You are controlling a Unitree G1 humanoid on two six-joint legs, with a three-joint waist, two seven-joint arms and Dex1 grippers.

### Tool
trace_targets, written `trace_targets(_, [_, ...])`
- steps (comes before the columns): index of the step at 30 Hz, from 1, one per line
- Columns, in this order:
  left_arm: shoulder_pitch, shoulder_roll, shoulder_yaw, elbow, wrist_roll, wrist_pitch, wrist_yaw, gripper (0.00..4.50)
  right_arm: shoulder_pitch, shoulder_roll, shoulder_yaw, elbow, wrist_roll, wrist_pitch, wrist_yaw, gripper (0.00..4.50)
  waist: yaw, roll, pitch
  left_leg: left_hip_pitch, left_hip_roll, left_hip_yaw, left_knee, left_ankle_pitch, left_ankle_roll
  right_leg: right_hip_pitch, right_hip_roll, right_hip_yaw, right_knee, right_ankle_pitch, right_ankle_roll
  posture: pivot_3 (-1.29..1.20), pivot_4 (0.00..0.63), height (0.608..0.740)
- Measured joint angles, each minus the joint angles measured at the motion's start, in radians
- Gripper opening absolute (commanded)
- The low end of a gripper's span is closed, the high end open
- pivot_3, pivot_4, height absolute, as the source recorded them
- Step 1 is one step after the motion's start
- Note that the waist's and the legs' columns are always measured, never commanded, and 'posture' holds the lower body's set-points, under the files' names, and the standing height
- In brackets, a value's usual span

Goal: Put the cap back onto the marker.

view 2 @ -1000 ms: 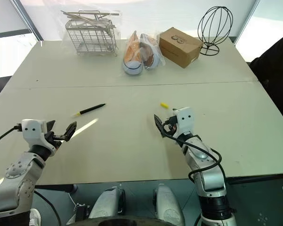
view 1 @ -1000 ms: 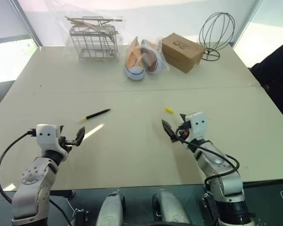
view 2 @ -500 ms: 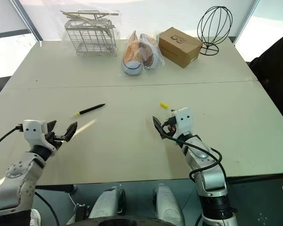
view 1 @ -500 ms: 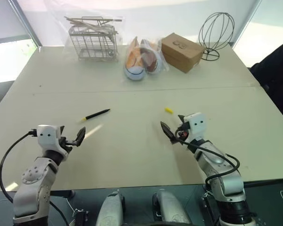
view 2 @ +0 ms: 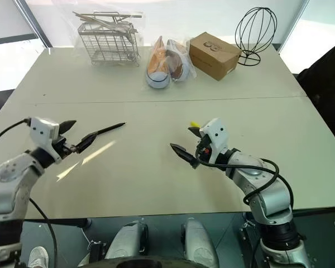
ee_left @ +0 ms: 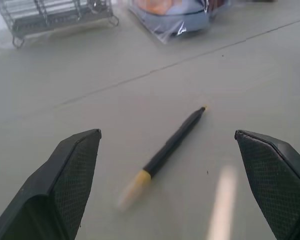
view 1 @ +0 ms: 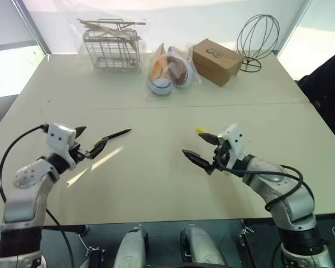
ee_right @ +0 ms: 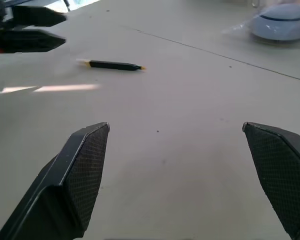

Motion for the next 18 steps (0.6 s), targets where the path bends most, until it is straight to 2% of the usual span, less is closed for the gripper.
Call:
trace_targets(5, [-0.104,0.028,-0.064,0.127,0.03,-0.042,-0.082,4.5,-0.001,-0.046,0.001,-0.03,0.038,0.037,0.035,4.41,0.0,0.0,0.0,0.0,0.0,0.0,0.0,0.0,0.0,0.0,0.0,0.0,0.0,0.0,0.001,0.0,0.15,0.74])
trace_targets(11, [-0.256,0.03,-0.183,0.318,0.097,-0.096,-0.192,4.5,-0.006,-0.053,0.004,-0.057,0.054,0.05,0.021,4.41,0.0,-0.001,0.0,-0.001,0.0,0.002,0.0,0.0,0.0,0.0,0.001,-0.001,0.0,0.002,0.003,0.0,0.15,0.74])
trace_targets(18, [-0.369,0.03,-0.255,0.54,0.154,-0.131,-0.282,4.5,0.013,-0.055,0.001,-0.093,0.063,0.069,-0.013,4.41,-0.002,-0.001,0.0,-0.001,0.0,0.002,0.0,0.0,0.0,-0.001,0.003,0.0,0.001,0.002,0.003,0.0,0.15,0.74])
